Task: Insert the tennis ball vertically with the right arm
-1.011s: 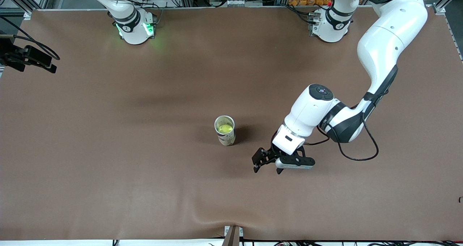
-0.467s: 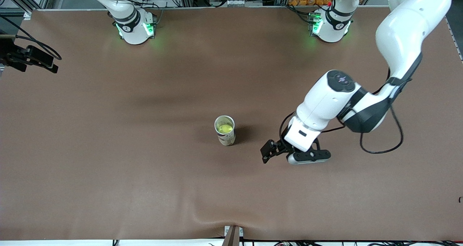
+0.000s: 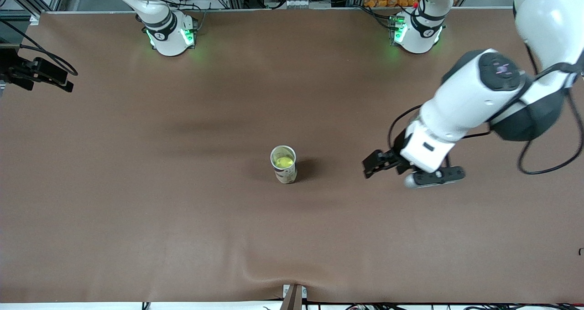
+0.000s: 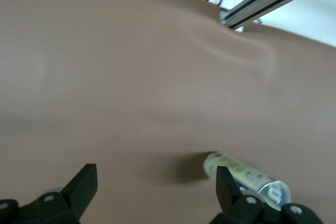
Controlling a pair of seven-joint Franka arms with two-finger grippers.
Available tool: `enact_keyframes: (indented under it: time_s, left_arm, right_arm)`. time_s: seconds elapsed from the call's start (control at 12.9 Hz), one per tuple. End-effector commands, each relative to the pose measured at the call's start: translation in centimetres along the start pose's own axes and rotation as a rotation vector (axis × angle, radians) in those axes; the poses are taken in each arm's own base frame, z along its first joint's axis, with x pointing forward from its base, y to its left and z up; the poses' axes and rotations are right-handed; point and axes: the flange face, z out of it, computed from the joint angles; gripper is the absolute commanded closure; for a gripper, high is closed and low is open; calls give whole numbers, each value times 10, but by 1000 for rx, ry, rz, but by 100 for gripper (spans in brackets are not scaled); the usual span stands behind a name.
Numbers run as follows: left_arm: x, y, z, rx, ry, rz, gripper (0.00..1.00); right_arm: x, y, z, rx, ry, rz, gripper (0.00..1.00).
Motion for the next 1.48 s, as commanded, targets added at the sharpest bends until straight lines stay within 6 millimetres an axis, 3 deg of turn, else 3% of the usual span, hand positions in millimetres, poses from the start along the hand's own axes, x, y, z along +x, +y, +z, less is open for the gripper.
enact_keyframes:
  time_s: [0.0, 0.31, 0.7, 0.93, 1.17, 1.4]
  left_arm:
    - [-5, -22, -26, 62, -39, 8, 0]
    - [-11, -32, -47, 104, -67, 23, 0]
    - [10, -60, -81, 112, -83, 116, 0]
    - [4, -58, -102, 158, -47, 122, 0]
    - [7, -72, -123, 154, -108, 96, 0]
    - [-2, -67, -145, 313, -41, 72, 0]
  right_arm:
    - [-5, -2, -2, -6, 2, 13, 0]
    - [-5, -1, -1, -6, -1, 13, 0]
    - [-5, -2, -2, -6, 2, 12, 0]
    - [-5, -1, -2, -6, 2, 13, 0]
    - [-5, -1, -2, -6, 3, 13, 0]
    - [-4, -1, -2, -7, 5, 12, 0]
